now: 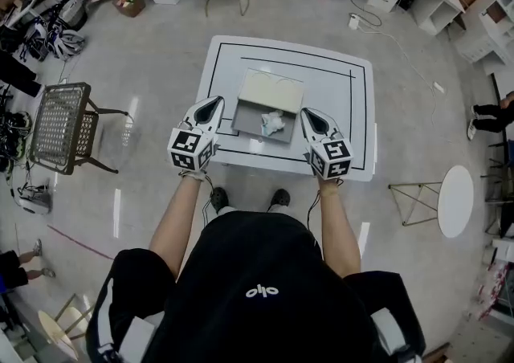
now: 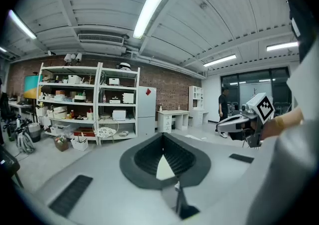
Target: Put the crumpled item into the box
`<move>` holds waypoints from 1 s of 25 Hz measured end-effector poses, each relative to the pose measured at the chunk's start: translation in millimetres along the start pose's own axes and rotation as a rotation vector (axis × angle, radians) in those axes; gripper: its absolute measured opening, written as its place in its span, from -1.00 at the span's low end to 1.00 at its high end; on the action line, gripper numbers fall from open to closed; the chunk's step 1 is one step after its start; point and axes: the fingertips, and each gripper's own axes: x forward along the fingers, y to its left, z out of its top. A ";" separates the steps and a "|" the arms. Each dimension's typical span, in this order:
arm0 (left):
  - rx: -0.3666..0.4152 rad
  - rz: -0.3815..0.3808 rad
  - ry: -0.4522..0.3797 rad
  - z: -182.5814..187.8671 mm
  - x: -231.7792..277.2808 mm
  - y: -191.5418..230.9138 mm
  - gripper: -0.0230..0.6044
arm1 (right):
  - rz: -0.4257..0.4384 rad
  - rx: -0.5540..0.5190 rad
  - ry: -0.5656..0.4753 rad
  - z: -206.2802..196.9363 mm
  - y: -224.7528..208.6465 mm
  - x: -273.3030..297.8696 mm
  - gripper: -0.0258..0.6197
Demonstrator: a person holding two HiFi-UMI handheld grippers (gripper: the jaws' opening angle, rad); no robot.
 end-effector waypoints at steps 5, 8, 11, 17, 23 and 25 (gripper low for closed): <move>0.001 -0.025 -0.007 0.1 -4.0 12.3 -0.91 | -0.021 -0.001 0.005 2.3 13.1 8.1 -0.91; -0.001 -0.036 -0.006 -0.5 -6.0 18.0 -0.91 | -0.030 -0.001 0.006 4.4 18.9 11.5 -0.91; -0.002 -0.045 -0.006 -1.3 -6.3 21.6 -0.91 | -0.037 -0.004 0.009 5.2 21.8 14.0 -0.91; -0.003 -0.052 -0.005 -3.2 -2.6 20.9 -0.91 | -0.042 -0.009 0.017 2.5 21.0 16.2 -0.91; -0.003 -0.053 -0.005 -2.8 -2.5 22.7 -0.91 | -0.039 -0.012 0.019 3.7 22.2 19.5 -0.91; -0.002 -0.052 -0.007 -2.4 -2.9 23.9 -0.91 | -0.038 -0.014 0.018 4.6 22.6 20.8 -0.91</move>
